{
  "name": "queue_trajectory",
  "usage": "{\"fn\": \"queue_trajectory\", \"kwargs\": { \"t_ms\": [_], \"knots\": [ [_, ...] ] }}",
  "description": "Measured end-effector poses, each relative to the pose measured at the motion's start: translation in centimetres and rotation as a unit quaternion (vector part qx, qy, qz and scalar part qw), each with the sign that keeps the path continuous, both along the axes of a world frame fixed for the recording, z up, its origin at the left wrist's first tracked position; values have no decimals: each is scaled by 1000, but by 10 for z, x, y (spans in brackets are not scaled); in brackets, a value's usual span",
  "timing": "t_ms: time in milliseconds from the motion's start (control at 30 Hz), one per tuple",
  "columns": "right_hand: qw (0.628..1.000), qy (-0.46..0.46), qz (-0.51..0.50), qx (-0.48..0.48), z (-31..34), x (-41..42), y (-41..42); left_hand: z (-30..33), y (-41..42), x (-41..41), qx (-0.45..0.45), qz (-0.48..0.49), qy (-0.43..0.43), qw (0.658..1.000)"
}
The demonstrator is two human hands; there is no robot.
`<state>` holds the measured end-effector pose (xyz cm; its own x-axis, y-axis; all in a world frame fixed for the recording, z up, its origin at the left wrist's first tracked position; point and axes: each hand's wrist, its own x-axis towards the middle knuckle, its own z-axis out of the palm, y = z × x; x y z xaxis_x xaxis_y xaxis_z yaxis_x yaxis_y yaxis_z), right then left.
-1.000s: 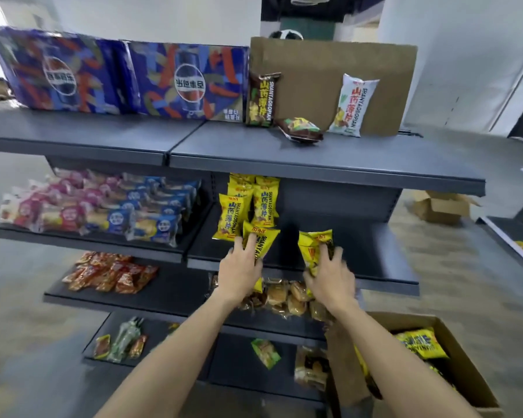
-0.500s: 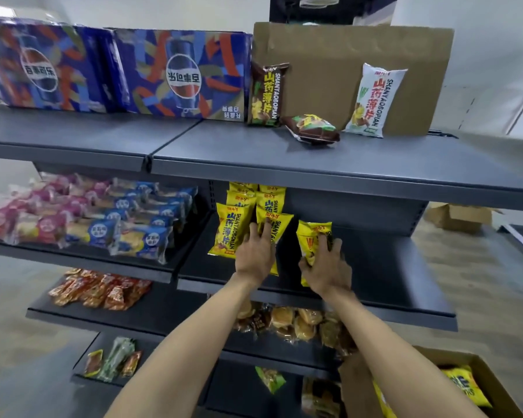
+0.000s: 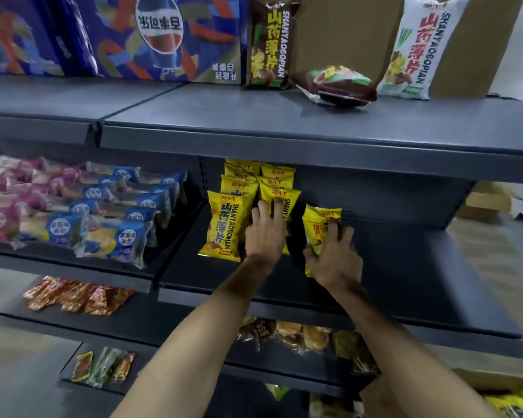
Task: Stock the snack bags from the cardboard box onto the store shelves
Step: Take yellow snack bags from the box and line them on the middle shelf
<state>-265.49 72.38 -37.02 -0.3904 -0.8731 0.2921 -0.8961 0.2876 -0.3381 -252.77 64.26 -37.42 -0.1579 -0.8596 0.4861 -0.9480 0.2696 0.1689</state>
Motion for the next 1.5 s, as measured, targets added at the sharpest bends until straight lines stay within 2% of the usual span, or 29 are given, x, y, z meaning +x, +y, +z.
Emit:
{"fn": "queue_trajectory", "kwargs": {
  "t_ms": [133, 333, 400, 500, 633, 800, 900, 1033, 1200, 1333, 1500],
  "knots": [
    [999, -7, -3, -33, -14, 2, -11, -26, -27, -8, -39, 7, -28, 999],
    [999, 9, -14, -47, -25, 5, -16, -39, -35, -6, -51, 26, 8, 998],
    [999, 7, -15, -49, -23, 7, -14, -36, -32, -6, -38, 32, -10, 999],
    [999, -15, -16, -47, -13, 15, -7, -28, -17, -5, 19, 24, 11, 999],
    [999, -14, -8, -47, 8, 29, 0, -13, 12, 8, 61, -41, 5, 997],
    [998, -6, 5, -59, 25, 58, -13, -4, 30, 60, -22, -101, -29, 994],
    [996, -17, -1, -86, 26, 84, -28, -6, 28, 99, -60, -52, -42, 996],
    [995, -4, -13, -96, 11, 116, -48, -15, 22, 134, 1, -2, -16, 1000],
    [996, 17, -42, -75, -14, 127, -63, -22, 15, 145, 73, -79, 43, 993],
    [996, -11, -61, -63, -18, 136, -67, -26, 9, 143, 82, -97, 57, 990],
    [998, 3, -53, -36, -28, 141, -58, -26, 6, 143, 90, -116, 47, 988]
  ]
}}
